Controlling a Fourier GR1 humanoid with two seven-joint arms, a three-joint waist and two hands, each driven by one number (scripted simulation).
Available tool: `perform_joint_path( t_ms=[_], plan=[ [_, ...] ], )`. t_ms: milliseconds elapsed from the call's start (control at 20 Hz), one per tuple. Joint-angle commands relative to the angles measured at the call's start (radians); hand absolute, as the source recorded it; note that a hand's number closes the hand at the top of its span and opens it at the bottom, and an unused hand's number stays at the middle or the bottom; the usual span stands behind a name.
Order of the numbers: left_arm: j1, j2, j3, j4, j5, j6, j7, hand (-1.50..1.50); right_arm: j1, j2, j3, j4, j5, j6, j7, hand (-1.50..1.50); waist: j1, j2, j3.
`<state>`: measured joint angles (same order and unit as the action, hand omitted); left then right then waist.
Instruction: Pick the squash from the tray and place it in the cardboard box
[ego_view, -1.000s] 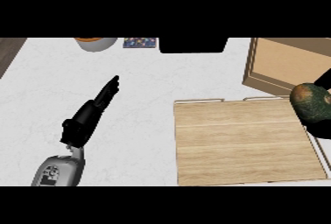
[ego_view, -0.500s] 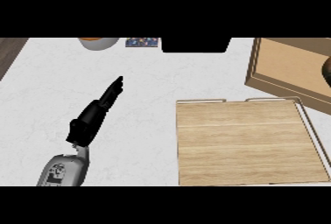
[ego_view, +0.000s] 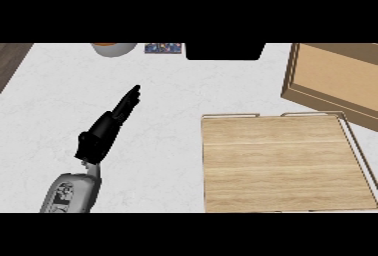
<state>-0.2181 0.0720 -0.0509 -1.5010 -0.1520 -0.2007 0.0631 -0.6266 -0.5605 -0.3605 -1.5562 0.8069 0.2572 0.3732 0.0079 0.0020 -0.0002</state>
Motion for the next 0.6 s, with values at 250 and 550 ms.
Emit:
perform_joint_path(
  t_ms=[250,550],
  plan=[
    [-0.008,-0.051,-0.062,-0.026,-0.061,0.043,0.022,0.0,-0.18,-0.091,-0.023,0.431,0.039,-0.151,-0.134,1.5,0.008,0.003,0.0],
    [-0.025,-0.026,-0.036,-0.03,-0.034,0.009,0.037,0.0,-0.284,-0.115,0.032,0.724,0.144,-0.298,-0.232,1.5,0.019,0.008,0.001]
  ],
)
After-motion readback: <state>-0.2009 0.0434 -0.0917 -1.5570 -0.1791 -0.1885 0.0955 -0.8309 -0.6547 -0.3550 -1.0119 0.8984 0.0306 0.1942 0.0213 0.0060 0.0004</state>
